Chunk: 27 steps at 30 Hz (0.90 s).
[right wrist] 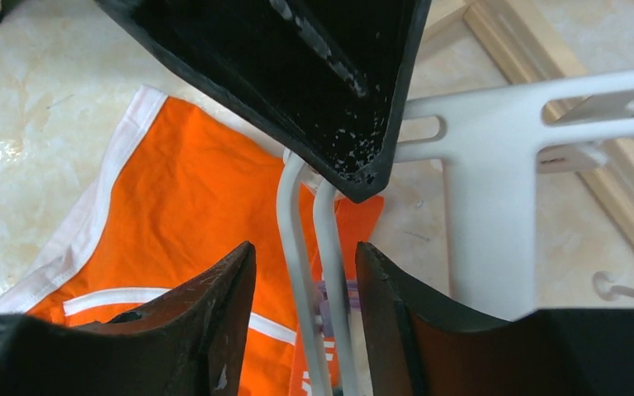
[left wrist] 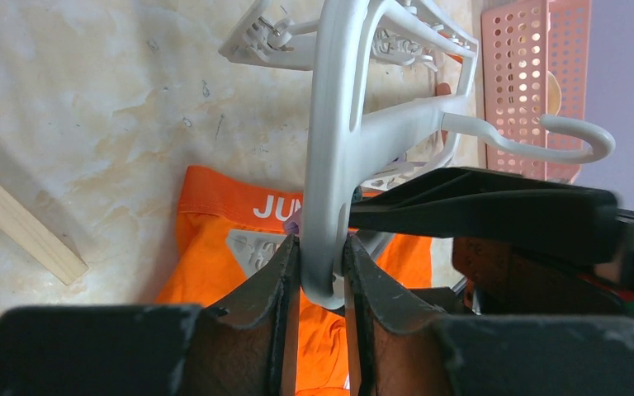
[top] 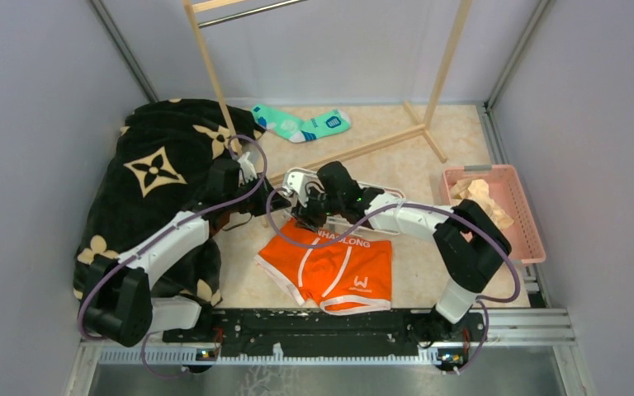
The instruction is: Clip the underwear to the hanger
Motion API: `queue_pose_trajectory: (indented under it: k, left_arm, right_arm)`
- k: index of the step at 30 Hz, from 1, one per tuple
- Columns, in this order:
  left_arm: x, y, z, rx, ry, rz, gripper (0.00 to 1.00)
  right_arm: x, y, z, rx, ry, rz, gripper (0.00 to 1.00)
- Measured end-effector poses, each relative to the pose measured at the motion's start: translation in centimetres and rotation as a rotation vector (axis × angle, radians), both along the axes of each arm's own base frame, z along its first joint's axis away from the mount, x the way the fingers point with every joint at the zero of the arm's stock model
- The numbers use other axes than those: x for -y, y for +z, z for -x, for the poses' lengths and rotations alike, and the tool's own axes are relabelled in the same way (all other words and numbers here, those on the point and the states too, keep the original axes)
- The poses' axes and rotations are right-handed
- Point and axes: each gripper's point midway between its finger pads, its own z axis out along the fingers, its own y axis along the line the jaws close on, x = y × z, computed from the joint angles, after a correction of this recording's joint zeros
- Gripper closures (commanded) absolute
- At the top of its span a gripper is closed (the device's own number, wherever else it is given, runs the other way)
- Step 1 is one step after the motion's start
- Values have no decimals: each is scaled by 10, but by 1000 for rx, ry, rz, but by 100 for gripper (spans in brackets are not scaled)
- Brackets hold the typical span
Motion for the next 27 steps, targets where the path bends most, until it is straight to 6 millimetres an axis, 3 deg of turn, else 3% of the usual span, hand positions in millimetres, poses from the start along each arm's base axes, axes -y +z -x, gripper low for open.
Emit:
queue_pose_trajectory:
  k: [4,9,13,19,27]
  left_arm:
    - [-1,0,2,-4,-1,-3,80]
    - [-4,3,2,21,-3,-22,37]
    - [-7,20,2,90,-10,-29,16]
    - [-9,50,1,215,-33,-29,10]
    - [-15,77,5,398,-102,-87,6]
  right_arm:
    - [1,-12,-2,-9,-4,27,76]
    - [0,-8,-1,1,7,17,95]
    - [12,-11,-1,-50,3,31,100]
    - [36,-11,-10,-98,-13,61,100]
    - [47,25,-15,-105,65,68,100]
